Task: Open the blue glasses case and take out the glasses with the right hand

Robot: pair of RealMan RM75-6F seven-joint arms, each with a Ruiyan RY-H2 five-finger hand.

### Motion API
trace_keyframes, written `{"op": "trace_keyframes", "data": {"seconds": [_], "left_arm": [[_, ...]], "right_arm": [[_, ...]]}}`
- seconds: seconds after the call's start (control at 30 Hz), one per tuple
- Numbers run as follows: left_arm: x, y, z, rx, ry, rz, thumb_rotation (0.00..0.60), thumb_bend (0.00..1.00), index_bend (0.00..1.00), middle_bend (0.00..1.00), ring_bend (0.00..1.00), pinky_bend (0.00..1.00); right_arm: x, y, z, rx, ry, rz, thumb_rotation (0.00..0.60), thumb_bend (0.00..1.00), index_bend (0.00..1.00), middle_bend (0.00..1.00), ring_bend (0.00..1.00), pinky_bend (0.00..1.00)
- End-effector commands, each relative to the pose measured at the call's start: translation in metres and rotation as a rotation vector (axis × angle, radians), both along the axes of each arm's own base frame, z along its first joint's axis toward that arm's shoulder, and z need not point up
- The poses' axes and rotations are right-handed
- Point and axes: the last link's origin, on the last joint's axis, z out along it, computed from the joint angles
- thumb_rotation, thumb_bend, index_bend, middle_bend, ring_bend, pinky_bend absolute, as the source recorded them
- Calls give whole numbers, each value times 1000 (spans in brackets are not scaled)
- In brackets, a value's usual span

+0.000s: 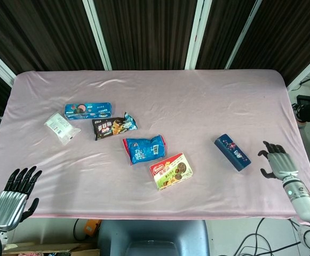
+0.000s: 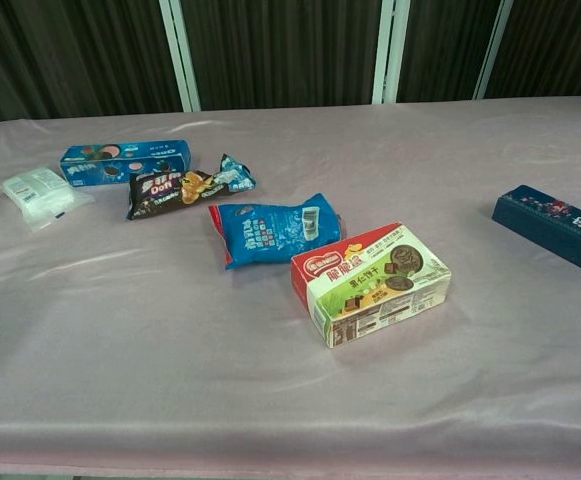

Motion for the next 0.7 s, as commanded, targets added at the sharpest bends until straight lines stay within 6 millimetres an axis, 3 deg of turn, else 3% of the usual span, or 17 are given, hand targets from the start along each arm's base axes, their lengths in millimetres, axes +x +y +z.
{"op": "trace_keyframes", "data": {"seconds": [0.03,0.37,0.7], "left_arm": [[0,0,0,1,-1,2,600,390,0,0,0,0],[0,1,1,-3,-7,1,600,390,0,0,0,0],[-1,1,4,2,-16,2,600,390,0,0,0,0]], "right_arm": [[4,1,-6,14,8,44,600,508,400,0,0,0],[40,12,-23,53,-21,168,600,508,394,0,0,0],[87,1,-49,70,-44,249,600,508,383,0,0,0]]}}
